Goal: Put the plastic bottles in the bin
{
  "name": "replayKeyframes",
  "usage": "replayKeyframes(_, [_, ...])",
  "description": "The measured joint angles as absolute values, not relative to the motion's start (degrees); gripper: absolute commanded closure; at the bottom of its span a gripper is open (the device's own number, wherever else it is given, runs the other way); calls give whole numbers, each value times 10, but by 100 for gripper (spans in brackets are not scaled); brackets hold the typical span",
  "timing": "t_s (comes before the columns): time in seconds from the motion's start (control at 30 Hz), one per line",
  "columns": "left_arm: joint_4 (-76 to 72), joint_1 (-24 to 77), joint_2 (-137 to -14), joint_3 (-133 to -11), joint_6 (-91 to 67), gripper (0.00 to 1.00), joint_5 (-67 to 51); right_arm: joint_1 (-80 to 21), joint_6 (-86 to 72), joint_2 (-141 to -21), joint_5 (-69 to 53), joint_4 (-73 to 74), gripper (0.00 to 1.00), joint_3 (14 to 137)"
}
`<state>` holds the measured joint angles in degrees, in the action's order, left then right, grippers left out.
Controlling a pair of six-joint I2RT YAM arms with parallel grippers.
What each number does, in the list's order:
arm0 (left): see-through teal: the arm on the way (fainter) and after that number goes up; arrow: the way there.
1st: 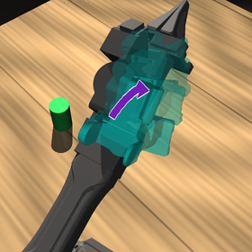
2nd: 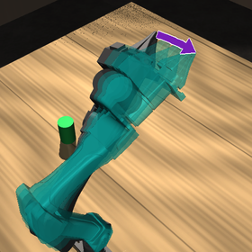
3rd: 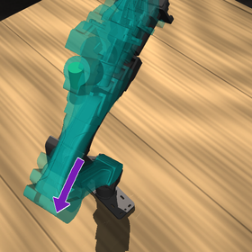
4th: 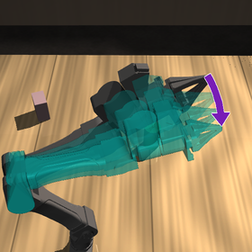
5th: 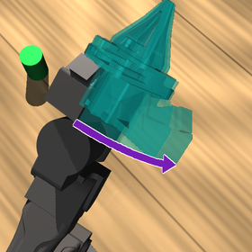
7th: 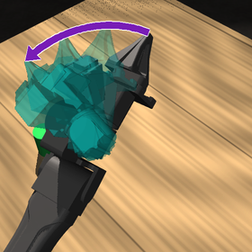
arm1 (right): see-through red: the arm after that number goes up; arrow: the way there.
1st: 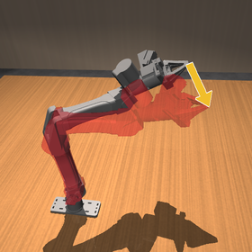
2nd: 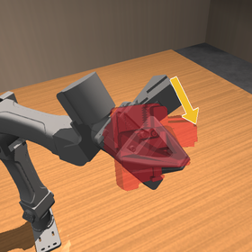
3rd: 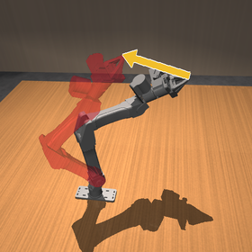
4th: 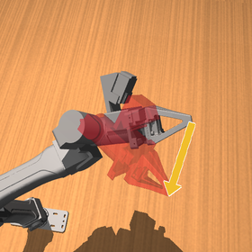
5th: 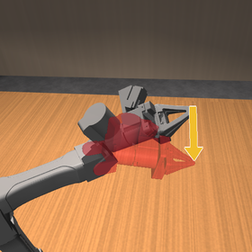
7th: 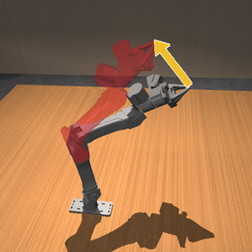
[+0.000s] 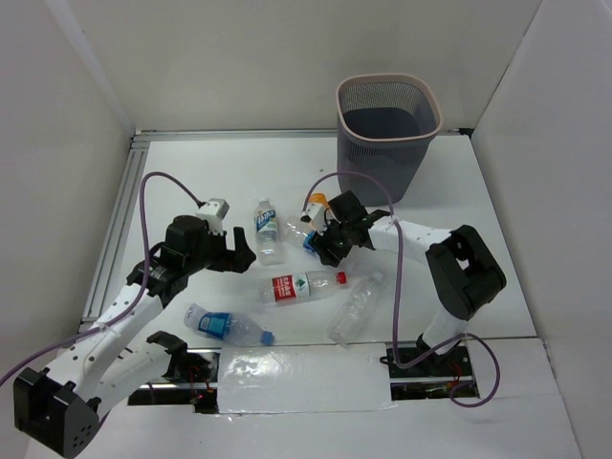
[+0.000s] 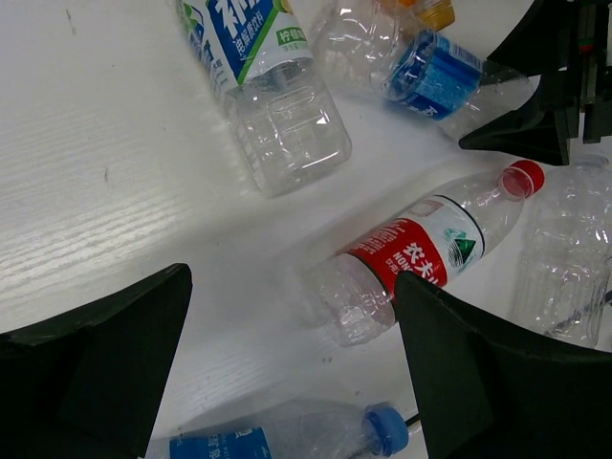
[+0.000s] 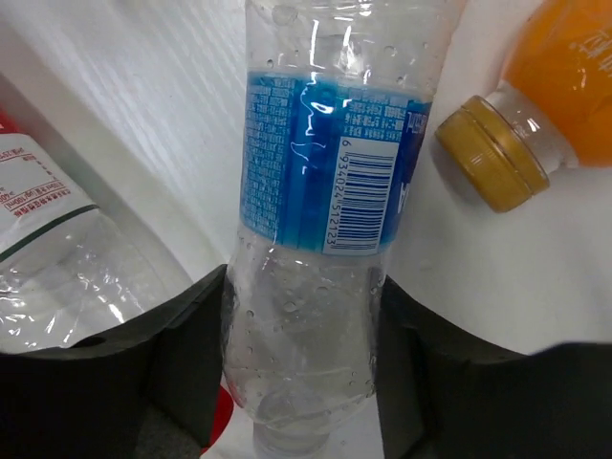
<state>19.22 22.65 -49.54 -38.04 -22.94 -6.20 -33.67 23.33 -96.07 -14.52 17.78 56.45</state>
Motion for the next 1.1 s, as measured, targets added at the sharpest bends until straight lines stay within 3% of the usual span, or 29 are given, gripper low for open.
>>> replayKeyframes(0.23, [172, 229, -509, -380, -240, 0, -55, -328, 256, -951, -225, 213, 63, 575])
replayKeyframes(0.37, [151, 235, -526, -380, -242, 0, -50, -319, 284, -944, -304, 290, 72, 677])
replayKeyframes(0.6, [125, 250, -572, -380, -242, 0, -10, -310, 275, -917, -360, 309, 75, 896])
replayKeyframes(0.83, [94, 256, -654, -385, -212, 0, 90, -260, 160, -909, -304, 238, 75, 1032])
replayKeyframes(1.1, [49, 256, -762, -427, -151, 0, 124, -112, 57, -988, -188, 171, 61, 1188])
